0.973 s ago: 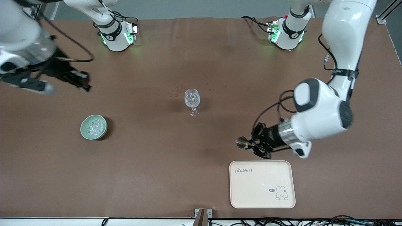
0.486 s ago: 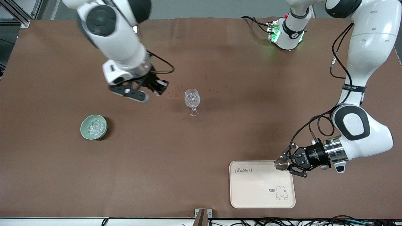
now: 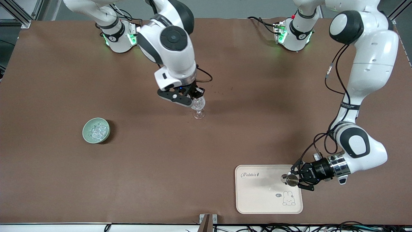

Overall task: Pour wine and add ice with both arms
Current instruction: 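Drop the ice into the glass with the right gripper while the left lowers the jigger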

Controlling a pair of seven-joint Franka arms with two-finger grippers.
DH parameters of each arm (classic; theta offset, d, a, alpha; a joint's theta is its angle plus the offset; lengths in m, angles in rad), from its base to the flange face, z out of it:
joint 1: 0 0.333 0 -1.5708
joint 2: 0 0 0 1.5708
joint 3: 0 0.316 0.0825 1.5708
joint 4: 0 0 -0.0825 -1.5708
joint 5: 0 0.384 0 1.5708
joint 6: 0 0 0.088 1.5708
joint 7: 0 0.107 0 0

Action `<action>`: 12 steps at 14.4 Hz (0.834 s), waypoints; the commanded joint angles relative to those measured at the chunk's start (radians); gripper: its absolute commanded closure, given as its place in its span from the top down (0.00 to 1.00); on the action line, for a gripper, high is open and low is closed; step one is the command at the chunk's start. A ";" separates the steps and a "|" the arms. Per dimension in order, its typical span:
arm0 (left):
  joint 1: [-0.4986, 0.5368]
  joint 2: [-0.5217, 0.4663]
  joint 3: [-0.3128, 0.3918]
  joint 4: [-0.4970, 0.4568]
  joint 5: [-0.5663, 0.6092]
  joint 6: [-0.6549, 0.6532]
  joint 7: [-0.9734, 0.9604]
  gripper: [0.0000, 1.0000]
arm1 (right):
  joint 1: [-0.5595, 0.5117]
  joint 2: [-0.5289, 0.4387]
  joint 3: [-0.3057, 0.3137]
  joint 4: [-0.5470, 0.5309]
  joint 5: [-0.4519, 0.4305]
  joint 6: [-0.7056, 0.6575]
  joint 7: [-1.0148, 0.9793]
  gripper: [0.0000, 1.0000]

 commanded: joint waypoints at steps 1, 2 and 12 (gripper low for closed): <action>-0.004 0.077 -0.009 0.082 -0.043 -0.015 0.009 0.09 | 0.027 0.020 0.002 -0.004 -0.031 0.002 0.041 0.01; -0.001 0.089 -0.008 0.082 -0.043 -0.012 0.015 0.10 | 0.029 0.020 0.003 -0.016 -0.033 0.002 0.052 0.01; 0.003 0.114 0.012 0.072 -0.045 0.008 0.189 0.32 | 0.035 0.020 0.002 -0.034 -0.037 -0.003 0.052 0.02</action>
